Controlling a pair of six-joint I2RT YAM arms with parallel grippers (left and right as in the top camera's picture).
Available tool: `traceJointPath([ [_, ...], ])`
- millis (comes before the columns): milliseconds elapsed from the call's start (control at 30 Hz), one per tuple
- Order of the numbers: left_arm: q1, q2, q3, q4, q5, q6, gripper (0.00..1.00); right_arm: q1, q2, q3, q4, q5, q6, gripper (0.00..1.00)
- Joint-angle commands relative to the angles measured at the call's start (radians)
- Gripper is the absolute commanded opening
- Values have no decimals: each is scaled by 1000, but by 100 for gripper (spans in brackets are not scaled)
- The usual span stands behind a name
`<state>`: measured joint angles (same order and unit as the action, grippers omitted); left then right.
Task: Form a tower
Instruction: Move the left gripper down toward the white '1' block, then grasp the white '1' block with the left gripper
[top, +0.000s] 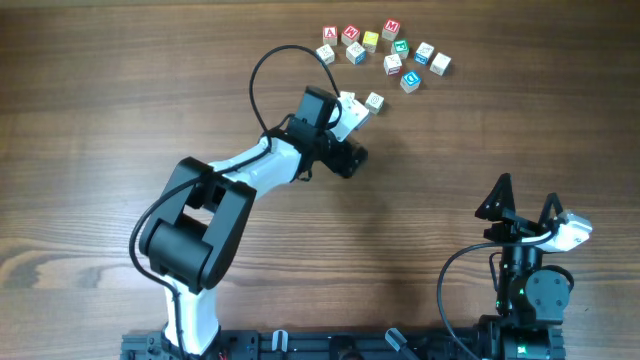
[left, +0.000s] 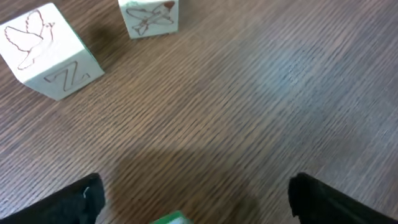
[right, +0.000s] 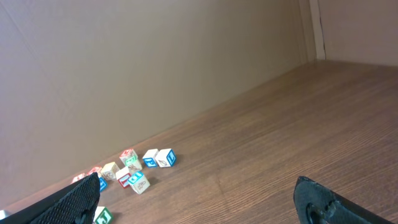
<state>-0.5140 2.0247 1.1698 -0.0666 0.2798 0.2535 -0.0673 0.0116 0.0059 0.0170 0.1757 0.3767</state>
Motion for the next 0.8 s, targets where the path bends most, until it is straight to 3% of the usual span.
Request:
traceJointPath([
  [0, 2, -34, -3, 4, -23, 4, 100, -6, -7, -1, 5, -13, -9, 100],
  [167, 2, -117, -3, -5, -55, 0, 100, -6, -7, -1, 5, -13, -9, 100],
  [300, 2, -117, -3, -124, -99, -59, 100, -6, -7, -1, 5, -13, -9, 100],
  [400, 3, -117, -7, -210, -100, 44, 100, -6, -7, -1, 5, -13, -9, 100],
  [500, 3, -108, -7, -187, -98, 80, 100, -6, -7, -1, 5, -13, -9, 100],
  [567, 3, -106, -7, -177, -98, 80, 92, -6, -7, -1, 5, -13, -9, 100],
  [633, 3, -99, -7, -179, -97, 80, 78, -6, -7, -1, 5, -13, -9, 100],
  [767, 1, -42, -7, -177, -86, 80, 77, -6, -7, -1, 5, -13, -9, 100],
])
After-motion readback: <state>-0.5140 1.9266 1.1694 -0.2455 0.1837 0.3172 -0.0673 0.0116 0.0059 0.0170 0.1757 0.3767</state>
